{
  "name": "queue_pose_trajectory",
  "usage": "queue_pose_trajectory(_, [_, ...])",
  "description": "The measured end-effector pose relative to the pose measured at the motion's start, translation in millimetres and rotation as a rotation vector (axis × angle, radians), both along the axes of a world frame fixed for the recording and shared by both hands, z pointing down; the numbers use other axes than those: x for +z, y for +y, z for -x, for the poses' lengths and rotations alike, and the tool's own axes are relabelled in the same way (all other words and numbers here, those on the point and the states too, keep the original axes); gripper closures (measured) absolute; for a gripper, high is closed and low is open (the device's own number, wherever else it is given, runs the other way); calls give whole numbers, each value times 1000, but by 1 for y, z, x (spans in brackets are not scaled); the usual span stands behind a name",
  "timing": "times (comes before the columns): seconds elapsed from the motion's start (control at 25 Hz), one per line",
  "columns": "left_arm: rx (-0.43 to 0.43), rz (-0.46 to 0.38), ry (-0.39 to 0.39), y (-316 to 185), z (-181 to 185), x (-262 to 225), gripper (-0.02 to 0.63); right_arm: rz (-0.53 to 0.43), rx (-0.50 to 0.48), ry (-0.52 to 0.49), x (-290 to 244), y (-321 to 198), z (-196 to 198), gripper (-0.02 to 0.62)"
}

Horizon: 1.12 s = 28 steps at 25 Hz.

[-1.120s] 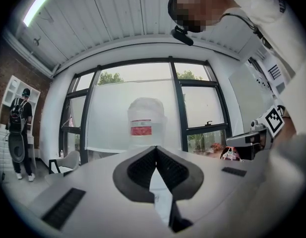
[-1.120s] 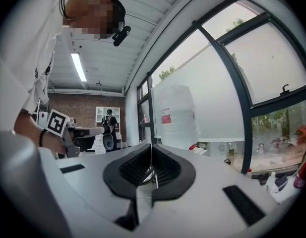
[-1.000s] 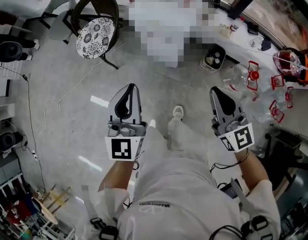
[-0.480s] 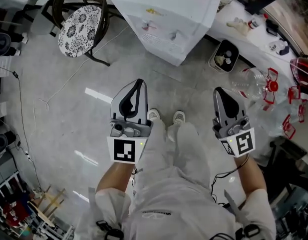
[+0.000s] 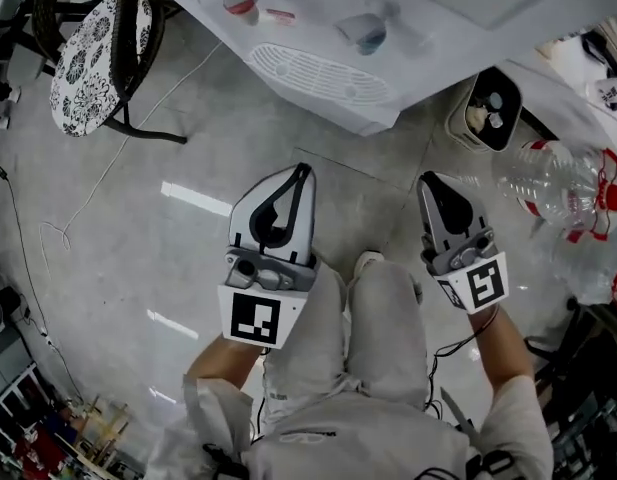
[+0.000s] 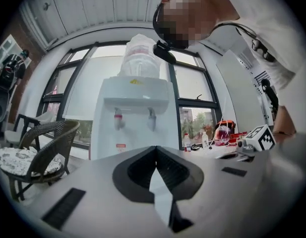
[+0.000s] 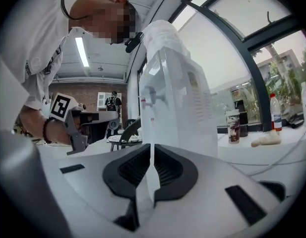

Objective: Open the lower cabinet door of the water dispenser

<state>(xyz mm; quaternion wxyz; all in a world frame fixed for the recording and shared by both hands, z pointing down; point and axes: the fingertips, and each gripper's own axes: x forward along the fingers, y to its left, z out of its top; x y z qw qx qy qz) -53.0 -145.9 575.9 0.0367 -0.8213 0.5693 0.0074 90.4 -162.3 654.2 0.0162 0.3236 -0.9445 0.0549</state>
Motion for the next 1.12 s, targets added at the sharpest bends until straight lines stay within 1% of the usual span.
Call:
queue_pose_trajectory(0.08, [30, -7, -7, -7, -4, 28, 601, -11, -1, -12, 29, -7, 7, 574])
queue_pose_trajectory(0.12, [44, -7, -14, -11, -6, 41, 601, -17, 0, -15, 42, -11, 11, 551])
queue_pose_trajectory(0.16, [56, -8, -21, -15, -8, 53, 601, -23, 3, -15, 55, -14, 14, 507])
queue_pose_trajectory(0.32, [76, -15, -36, -33, -13, 97, 601, -44, 25, -5, 101, -31, 21, 465])
queue_pose_trajectory(0.44, [90, -14, -24, -40, -14, 119, 601, -43, 29, -1, 126, -42, 23, 434])
queue_pose_trajectory(0.6, [94, -16, -36, -44, -8, 138, 601, -37, 25, 5, 151, -57, 25, 376])
queue_pose_trajectory(0.8, [92, -19, -40, -44, -2, 149, 601, -64, 31, -3, 163, -73, 28, 356])
queue_pose_trajectory(1.0, [104, -27, -40, -41, 2, 153, 601, -77, -6, -10, 168, -78, 43, 348])
queue_pose_trajectory(1.12, [102, -23, -41, -40, 6, 155, 601, -75, -4, -25, 169, -82, 48, 345])
